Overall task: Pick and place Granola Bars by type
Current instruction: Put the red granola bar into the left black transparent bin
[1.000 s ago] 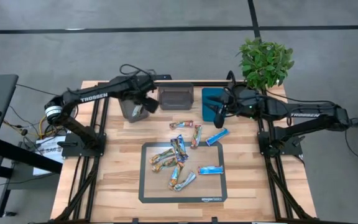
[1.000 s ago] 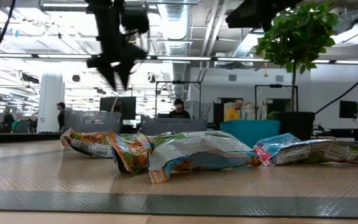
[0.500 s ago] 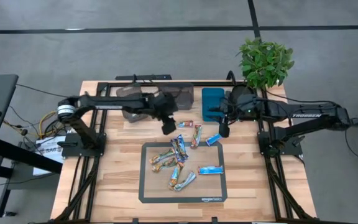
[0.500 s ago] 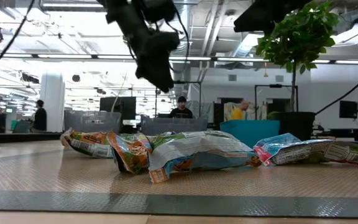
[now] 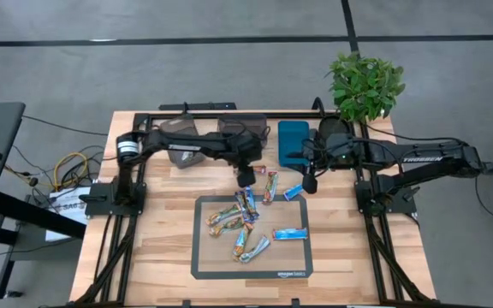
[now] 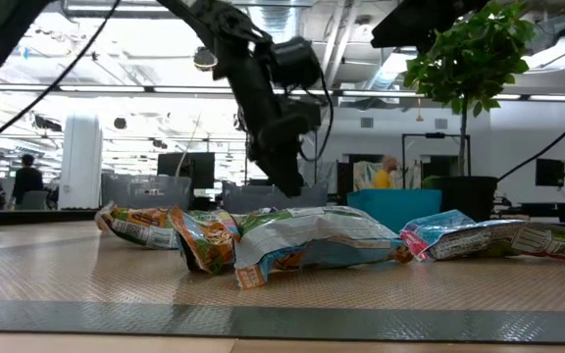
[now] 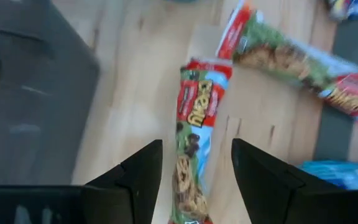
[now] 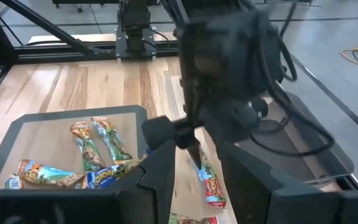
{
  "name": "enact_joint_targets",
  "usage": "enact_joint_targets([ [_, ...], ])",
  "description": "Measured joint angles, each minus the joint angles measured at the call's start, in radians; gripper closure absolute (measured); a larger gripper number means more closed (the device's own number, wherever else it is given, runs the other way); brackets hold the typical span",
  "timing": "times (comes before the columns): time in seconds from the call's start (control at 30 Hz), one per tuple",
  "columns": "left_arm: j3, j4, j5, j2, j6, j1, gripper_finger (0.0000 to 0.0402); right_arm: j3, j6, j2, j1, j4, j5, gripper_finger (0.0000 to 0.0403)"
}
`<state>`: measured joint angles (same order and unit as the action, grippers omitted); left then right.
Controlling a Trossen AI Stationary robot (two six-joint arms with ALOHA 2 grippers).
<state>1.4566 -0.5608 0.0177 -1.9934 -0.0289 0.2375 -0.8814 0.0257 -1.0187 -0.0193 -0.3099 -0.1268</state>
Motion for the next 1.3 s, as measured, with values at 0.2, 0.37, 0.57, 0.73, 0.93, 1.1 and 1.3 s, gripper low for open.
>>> enact_joint_targets([
  [0.2, 0.036, -0.048, -0.029, -0.091, -0.021, 0.000, 0.0217, 0.000, 0.000, 0.000, 0.000, 0.002, -0.001, 0.0281],
  [0.37, 0.038, -0.070, -0.007, -0.121, -0.018, 0.001, 0.0219, 0.000, -0.001, 0.000, -0.001, 0.004, -0.002, 0.0281],
  [0.57, 0.038, -0.090, 0.009, -0.120, -0.004, 0.005, 0.0276, 0.000, -0.001, 0.000, 0.000, 0.004, -0.002, 0.0281],
  [0.73, 0.038, -0.110, -0.012, -0.118, 0.032, 0.010, 0.0354, 0.000, -0.001, 0.000, -0.001, 0.004, -0.002, 0.0281],
  [0.93, 0.037, -0.141, 0.021, -0.070, 0.174, 0.018, 0.0375, 0.000, -0.037, 0.000, 0.000, 0.004, -0.049, 0.0281],
  [1.1, 0.037, -0.207, 0.142, 0.035, 0.313, 0.027, 0.0355, 0.000, -0.076, 0.000, -0.009, 0.003, -0.122, 0.0281],
  [1.3, 0.037, -0.433, 0.346, 0.194, 0.487, 0.057, 0.0372, 0.000, -0.071, 0.000, -0.035, 0.004, -0.139, 0.0281],
])
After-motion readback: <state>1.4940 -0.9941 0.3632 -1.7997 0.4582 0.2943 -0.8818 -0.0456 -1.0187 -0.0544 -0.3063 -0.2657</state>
